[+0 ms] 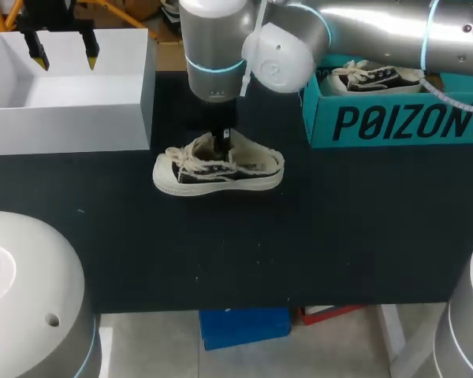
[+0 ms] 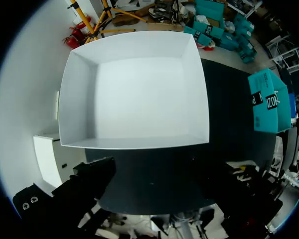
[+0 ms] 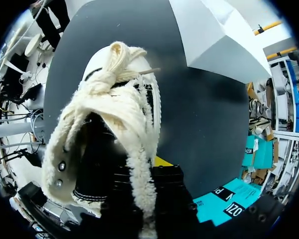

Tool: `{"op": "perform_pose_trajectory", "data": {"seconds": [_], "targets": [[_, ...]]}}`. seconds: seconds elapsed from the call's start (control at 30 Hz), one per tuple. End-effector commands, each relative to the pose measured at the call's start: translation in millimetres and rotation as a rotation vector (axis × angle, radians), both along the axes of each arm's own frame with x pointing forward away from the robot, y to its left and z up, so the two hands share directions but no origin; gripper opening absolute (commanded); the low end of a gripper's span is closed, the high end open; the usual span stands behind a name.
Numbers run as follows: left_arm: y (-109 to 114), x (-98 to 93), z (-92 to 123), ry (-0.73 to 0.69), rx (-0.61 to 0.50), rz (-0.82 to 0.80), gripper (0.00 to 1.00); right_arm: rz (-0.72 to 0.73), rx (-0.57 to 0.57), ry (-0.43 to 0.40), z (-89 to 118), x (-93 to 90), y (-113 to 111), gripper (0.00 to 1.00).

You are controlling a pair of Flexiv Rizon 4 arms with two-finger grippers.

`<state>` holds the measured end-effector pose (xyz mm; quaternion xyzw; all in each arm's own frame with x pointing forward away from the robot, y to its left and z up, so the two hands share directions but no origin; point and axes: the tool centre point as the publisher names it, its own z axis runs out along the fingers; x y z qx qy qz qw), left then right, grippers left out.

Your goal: Take the shoe out of the shoebox, open the shoe tongue, remove and reinsert the insole, then place the shoe into the shoebox

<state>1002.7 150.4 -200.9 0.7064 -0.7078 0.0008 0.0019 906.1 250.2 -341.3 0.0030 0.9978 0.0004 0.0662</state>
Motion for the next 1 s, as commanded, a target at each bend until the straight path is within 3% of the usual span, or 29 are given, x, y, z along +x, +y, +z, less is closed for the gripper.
{"op": "perform_pose_trajectory", "data": {"seconds": [0.03,0.33,0.97,1.0], "targets": [[0,-0.9,1,0.001,0.002,0.001,1.00,0.003,0.012,0.012,-20,2.3,11,0.00],[0,-0.9,1,0.001,0.002,0.001,1.00,0.000,0.038,0.034,-39,-6.8,19,0.00],[0,-0.9,1,0.001,0.002,0.001,1.00,0.004,0.061,0.092,-66,-14.7,12,0.00],[0,-0.9,1,0.001,0.002,0.001,1.00,-0.014,0.053,0.109,-66,-14.4,11,0.35]]}}
